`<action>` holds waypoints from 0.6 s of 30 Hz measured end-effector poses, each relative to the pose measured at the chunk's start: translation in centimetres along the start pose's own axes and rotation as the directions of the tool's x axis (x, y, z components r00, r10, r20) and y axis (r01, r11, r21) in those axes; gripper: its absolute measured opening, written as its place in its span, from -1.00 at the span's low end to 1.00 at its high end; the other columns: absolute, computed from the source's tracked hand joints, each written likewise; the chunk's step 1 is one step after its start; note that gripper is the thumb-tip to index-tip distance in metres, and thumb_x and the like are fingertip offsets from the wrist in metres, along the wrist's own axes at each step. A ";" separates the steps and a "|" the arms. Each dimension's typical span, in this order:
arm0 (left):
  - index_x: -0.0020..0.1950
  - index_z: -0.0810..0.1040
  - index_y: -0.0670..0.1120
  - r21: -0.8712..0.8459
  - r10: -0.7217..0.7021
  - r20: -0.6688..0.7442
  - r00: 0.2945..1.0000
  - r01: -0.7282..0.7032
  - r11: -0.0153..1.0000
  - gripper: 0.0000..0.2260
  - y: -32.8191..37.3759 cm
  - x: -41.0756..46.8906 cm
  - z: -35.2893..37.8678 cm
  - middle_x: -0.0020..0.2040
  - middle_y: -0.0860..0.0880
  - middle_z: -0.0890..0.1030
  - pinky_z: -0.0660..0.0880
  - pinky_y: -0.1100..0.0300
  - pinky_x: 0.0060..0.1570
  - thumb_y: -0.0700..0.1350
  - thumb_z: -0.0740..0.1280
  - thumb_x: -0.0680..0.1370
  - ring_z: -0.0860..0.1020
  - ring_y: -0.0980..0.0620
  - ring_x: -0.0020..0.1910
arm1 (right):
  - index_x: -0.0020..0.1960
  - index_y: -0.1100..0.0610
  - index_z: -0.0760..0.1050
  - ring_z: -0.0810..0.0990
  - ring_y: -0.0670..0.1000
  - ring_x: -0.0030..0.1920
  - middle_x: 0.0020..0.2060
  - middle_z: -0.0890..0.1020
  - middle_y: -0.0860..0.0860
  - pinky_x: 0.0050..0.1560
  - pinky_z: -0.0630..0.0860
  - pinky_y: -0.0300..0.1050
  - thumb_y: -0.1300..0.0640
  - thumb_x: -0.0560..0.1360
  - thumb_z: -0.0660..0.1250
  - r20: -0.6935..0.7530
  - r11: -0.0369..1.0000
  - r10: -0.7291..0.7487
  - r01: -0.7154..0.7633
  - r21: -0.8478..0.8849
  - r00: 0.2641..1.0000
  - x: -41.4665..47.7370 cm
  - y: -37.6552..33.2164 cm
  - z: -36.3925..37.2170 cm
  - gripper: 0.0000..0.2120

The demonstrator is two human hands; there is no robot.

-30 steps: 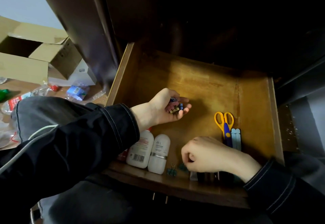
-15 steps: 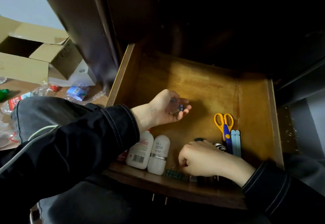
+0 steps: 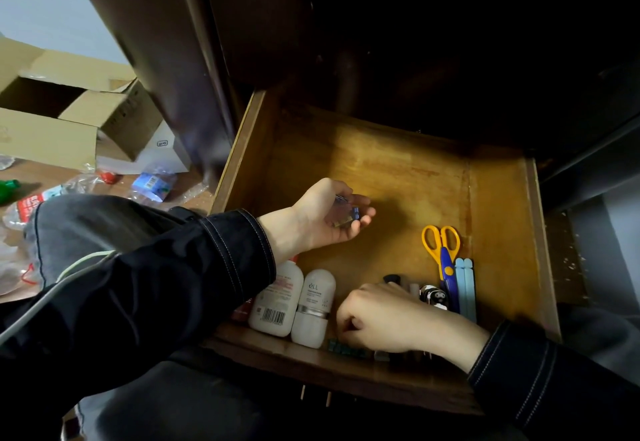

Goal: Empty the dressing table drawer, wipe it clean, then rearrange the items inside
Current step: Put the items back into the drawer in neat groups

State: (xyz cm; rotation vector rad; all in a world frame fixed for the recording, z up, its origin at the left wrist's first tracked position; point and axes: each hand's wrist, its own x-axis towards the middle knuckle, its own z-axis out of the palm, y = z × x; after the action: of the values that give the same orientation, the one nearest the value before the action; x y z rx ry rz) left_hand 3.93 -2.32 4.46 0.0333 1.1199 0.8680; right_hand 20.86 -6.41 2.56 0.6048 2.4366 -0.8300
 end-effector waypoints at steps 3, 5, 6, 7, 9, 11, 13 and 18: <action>0.10 0.56 -0.23 -0.010 0.003 -0.005 1.000 -0.003 1.000 -0.76 -0.1 0.0 0.0 -0.03 -0.21 0.63 0.47 0.27 -0.45 -0.17 0.16 0.58 0.58 -0.04 -0.27 | -0.06 -0.01 0.63 0.57 -0.02 -0.17 -0.34 0.53 -0.15 -0.15 0.54 -0.02 -0.09 0.53 0.34 0.003 1.000 0.003 -0.003 0.017 1.000 0.0 0.1 -0.2 -0.83; 0.09 0.56 -0.23 -0.017 0.002 -0.030 1.000 -0.002 1.000 -0.76 -0.1 0.1 0.0 -0.03 -0.22 0.62 0.48 0.26 -0.44 -0.17 0.16 0.59 0.58 -0.05 -0.27 | -0.10 -0.08 0.62 0.52 -0.21 -0.30 -0.37 0.56 -0.30 -0.28 0.44 -0.14 -0.20 0.49 0.35 -0.053 0.992 0.060 -0.053 0.112 0.997 -0.4 0.5 -0.9 -0.79; 0.08 0.57 -0.23 -0.022 -0.001 -0.045 0.999 0.000 1.000 -0.76 -0.1 0.1 0.1 -0.02 -0.22 0.62 0.48 0.24 -0.42 -0.16 0.16 0.59 0.57 -0.06 -0.26 | -0.15 -0.09 0.61 0.50 -0.24 -0.36 -0.40 0.55 -0.34 -0.33 0.37 -0.19 -0.23 0.47 0.34 -0.114 0.980 0.108 -0.086 0.181 0.988 -0.7 0.9 -1.5 -0.77; 0.06 0.57 -0.23 -0.030 -0.003 -0.060 0.998 0.001 1.000 -0.76 -0.1 0.1 0.1 -0.01 -0.23 0.61 0.49 0.21 -0.39 -0.15 0.16 0.59 0.57 -0.07 -0.24 | -0.18 -0.07 0.62 0.50 -0.23 -0.39 -0.41 0.58 -0.29 -0.36 0.36 -0.19 -0.25 0.46 0.32 -0.197 0.962 0.160 -0.108 0.249 0.967 -1.0 1.4 -2.3 -0.72; -0.02 0.58 -0.23 -0.055 -0.008 -0.083 0.997 0.003 0.998 -0.77 -0.2 0.1 0.1 0.00 -0.21 0.60 0.49 0.16 -0.32 -0.15 0.17 0.60 0.56 -0.09 -0.20 | -0.23 -0.03 0.61 0.55 -0.12 -0.39 -0.38 0.63 -0.09 -0.30 0.51 -0.02 -0.27 0.44 0.28 -0.411 0.924 0.251 -0.092 0.370 0.877 -1.7 2.4 -3.6 -0.66; -0.07 0.57 -0.22 -0.069 -0.025 -0.076 0.997 0.020 0.997 -0.79 -0.3 0.2 0.1 0.03 -0.18 0.59 0.49 0.11 -0.27 -0.16 0.19 0.61 0.54 -0.09 -0.14 | -0.21 -0.05 0.60 0.59 -0.02 -0.32 -0.36 0.62 0.00 -0.21 0.58 0.07 -0.21 0.46 0.31 -0.618 0.889 0.311 0.009 0.457 0.722 -2.1 2.9 -4.3 -0.73; -0.03 0.51 -0.21 -0.077 -0.055 -0.046 0.997 0.052 0.996 -0.85 -0.6 0.1 0.3 -0.01 -0.17 0.56 0.49 0.09 -0.23 -0.15 0.21 0.61 0.52 -0.08 -0.12 | -0.12 -0.08 0.59 0.55 -0.07 -0.35 -0.35 0.60 -0.04 -0.30 0.55 -0.06 -0.12 0.49 0.37 -0.731 0.869 0.320 0.121 0.481 0.603 -1.9 2.7 -4.6 -0.87; -0.14 0.43 -0.13 0.006 -0.096 0.014 0.995 0.096 0.995 -0.88 -1.1 0.1 0.7 -0.24 -0.12 0.51 0.43 0.09 -0.24 -0.17 0.19 0.59 0.44 -0.01 -0.28 | 0.05 -0.13 0.61 0.47 -0.22 -0.26 -0.27 0.49 -0.17 -0.32 0.33 -0.32 -0.12 0.49 0.38 -0.790 0.952 0.215 0.056 0.300 0.574 -0.9 2.0 -4.6 -0.83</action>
State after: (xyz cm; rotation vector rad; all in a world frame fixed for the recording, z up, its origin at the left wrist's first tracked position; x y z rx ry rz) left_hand 5.13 -2.74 4.16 -0.0096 1.1017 0.7782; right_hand 21.30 -2.23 5.39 1.5020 3.0699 -1.0416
